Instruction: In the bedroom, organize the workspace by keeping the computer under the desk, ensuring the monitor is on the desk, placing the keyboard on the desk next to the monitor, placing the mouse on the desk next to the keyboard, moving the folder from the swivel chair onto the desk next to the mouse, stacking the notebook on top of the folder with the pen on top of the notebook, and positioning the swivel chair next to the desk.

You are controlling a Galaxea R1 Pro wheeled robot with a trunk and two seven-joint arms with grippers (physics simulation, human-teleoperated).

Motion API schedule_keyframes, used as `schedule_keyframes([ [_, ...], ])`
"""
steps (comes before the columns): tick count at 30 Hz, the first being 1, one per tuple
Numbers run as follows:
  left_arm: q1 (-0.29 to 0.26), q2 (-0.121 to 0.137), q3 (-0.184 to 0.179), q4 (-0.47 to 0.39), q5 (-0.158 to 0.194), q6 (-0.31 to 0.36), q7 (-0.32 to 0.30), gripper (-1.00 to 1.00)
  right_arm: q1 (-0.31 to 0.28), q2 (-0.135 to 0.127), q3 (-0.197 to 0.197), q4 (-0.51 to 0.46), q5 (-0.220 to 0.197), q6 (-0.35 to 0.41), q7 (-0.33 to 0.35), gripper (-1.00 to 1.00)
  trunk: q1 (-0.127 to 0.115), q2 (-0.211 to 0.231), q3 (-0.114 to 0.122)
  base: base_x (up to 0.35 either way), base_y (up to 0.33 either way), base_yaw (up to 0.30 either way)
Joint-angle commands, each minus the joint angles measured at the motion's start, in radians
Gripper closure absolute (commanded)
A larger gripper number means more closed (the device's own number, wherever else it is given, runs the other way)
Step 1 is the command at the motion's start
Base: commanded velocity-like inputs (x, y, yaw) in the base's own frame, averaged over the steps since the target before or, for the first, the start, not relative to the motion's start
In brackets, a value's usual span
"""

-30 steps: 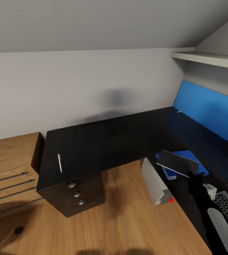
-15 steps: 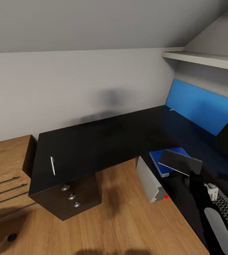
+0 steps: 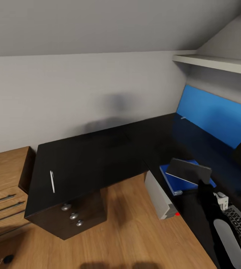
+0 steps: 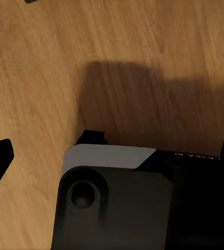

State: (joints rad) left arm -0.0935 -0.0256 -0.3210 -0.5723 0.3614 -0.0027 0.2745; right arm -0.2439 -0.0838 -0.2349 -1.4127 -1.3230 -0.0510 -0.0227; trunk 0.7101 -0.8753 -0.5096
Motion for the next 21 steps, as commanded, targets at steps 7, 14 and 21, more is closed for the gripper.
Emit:
schedule_keyframes([
  [7,0.0,0.001,-0.005,-0.001,0.012,0.001,0.013,-1.0,-0.001,-0.001,0.004,-0.001,-0.002,-0.01,-0.116,1.0,0.001,-0.001,-0.001,0.089,0.0,0.0],
  [14,-0.001,0.001,-0.007,-0.001,0.01,0.001,0.014,-1.0,-0.001,-0.001,0.006,0.005,-0.004,-0.009,-0.166,1.0,0.001,-0.001,-0.001,0.001,0.0,0.0],
  [21,0.0,0.001,-0.007,-0.001,0.01,0.001,0.014,-1.0,0.0,-0.001,0.006,0.006,-0.004,-0.009,-0.169,1.0,0.001,-0.001,-0.001,0.126,0.0,0.0],
])
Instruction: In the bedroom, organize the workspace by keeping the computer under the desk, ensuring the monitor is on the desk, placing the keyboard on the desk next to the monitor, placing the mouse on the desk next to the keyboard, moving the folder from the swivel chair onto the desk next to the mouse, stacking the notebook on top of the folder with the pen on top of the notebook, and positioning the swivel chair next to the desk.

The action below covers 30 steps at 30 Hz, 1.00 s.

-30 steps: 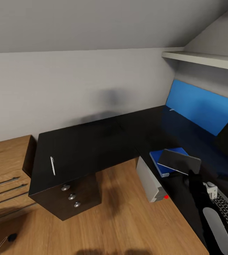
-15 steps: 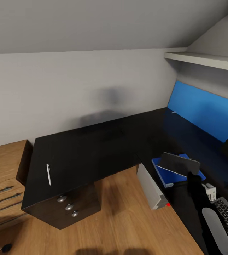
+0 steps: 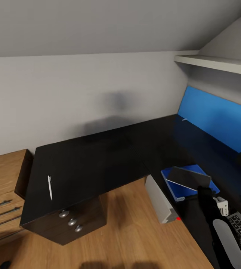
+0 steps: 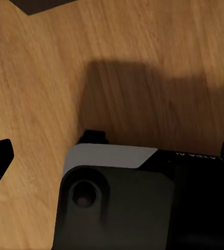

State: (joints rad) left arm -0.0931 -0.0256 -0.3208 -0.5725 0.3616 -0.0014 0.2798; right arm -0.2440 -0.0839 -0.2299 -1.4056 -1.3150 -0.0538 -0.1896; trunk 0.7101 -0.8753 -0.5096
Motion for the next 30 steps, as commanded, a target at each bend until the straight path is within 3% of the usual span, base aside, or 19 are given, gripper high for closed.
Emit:
schedule_keyframes([
  [1,-0.001,0.001,-0.007,-0.001,0.01,0.0,0.009,-1.0,0.0,-0.001,0.001,-0.001,-0.012,-0.006,-0.002,1.0,0.001,-0.001,-0.001,0.28,0.0,0.0],
  [30,-0.001,0.004,0.0,0.0,0.015,0.003,0.009,-1.0,-0.001,-0.002,-0.001,-0.001,-0.009,-0.007,-0.004,1.0,0.001,-0.001,-0.001,0.054,0.0,0.0],
])
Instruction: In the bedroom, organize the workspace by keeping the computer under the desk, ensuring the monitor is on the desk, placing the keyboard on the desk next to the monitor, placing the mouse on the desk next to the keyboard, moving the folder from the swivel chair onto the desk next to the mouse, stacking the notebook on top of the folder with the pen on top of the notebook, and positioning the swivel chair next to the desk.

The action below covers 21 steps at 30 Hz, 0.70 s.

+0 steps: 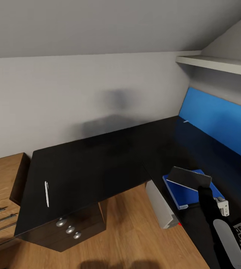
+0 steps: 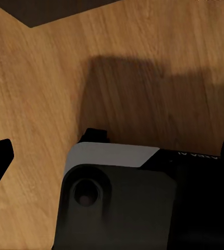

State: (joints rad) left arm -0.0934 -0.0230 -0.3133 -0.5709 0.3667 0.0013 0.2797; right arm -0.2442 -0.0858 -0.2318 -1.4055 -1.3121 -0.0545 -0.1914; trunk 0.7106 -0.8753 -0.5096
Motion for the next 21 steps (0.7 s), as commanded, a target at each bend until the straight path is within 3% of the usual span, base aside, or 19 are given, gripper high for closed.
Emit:
schedule_keyframes([
  [1,0.0,0.001,-0.007,-0.001,0.009,0.0,0.009,-1.0,-0.001,-0.001,0.001,-0.001,-0.012,-0.006,-0.002,1.0,0.0,-0.001,-0.001,0.0,0.0,0.0],
  [15,-0.001,0.0,-0.007,-0.001,0.009,-0.001,0.009,-1.0,-0.001,-0.002,0.0,-0.003,-0.012,-0.007,-0.002,1.0,0.0,-0.001,-0.001,0.0,0.0,0.0],
  [16,0.0,0.0,-0.007,-0.001,0.009,0.0,0.009,-1.0,0.0,-0.002,0.0,-0.003,-0.012,-0.007,-0.002,-1.0,0.0,-0.001,-0.001,0.0,0.0,0.0],
  [21,-0.001,0.0,-0.007,-0.001,0.009,-0.001,0.009,-1.0,0.0,-0.003,-0.001,-0.004,-0.011,-0.007,-0.003,-1.0,0.0,-0.001,-0.001,0.0,0.0,0.0],
])
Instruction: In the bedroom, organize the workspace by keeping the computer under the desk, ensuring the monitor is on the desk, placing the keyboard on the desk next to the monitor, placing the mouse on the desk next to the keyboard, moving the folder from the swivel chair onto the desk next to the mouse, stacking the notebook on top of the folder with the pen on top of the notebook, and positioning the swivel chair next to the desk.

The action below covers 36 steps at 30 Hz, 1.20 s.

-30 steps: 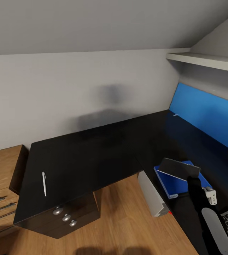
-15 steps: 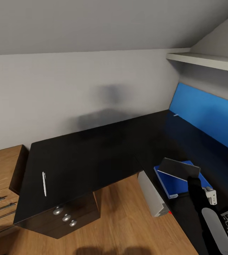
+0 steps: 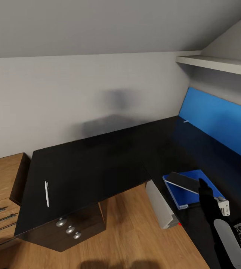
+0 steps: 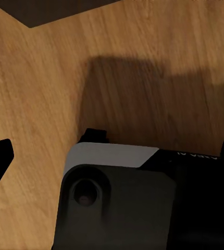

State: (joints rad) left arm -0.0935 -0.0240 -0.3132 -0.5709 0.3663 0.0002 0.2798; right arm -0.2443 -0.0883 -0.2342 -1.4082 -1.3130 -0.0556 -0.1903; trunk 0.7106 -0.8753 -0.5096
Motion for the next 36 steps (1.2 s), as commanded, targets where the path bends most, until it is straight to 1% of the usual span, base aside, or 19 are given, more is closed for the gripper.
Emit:
schedule_keyframes([
  [1,-0.001,0.001,-0.007,-0.001,0.01,-0.001,0.009,-1.0,0.0,-0.001,0.001,-0.001,-0.01,-0.006,-0.003,-1.0,0.0,-0.001,-0.001,0.0,0.0,0.0],
  [12,-0.001,0.001,-0.007,-0.001,0.011,-0.002,0.009,-1.0,-0.001,-0.001,0.001,-0.001,-0.009,-0.007,-0.003,-1.0,0.0,-0.001,-0.001,0.0,0.0,0.0],
  [17,-0.001,0.001,-0.007,0.012,0.01,-0.002,0.009,-1.0,-0.001,-0.001,0.001,0.0,-0.009,-0.007,-0.003,-1.0,0.0,-0.001,-0.001,0.0,0.0,0.0],
  [23,0.0,0.0,-0.008,0.015,0.01,-0.002,0.007,-1.0,-0.001,-0.001,0.001,0.0,-0.009,-0.007,-0.003,-1.0,0.0,-0.001,-0.001,-0.117,-0.087,0.0],
  [36,0.0,0.0,-0.01,0.016,0.007,-0.003,0.006,-1.0,0.0,-0.001,0.001,-0.004,-0.01,-0.006,-0.002,-1.0,0.0,-0.001,-0.001,-0.01,-0.008,0.0],
])
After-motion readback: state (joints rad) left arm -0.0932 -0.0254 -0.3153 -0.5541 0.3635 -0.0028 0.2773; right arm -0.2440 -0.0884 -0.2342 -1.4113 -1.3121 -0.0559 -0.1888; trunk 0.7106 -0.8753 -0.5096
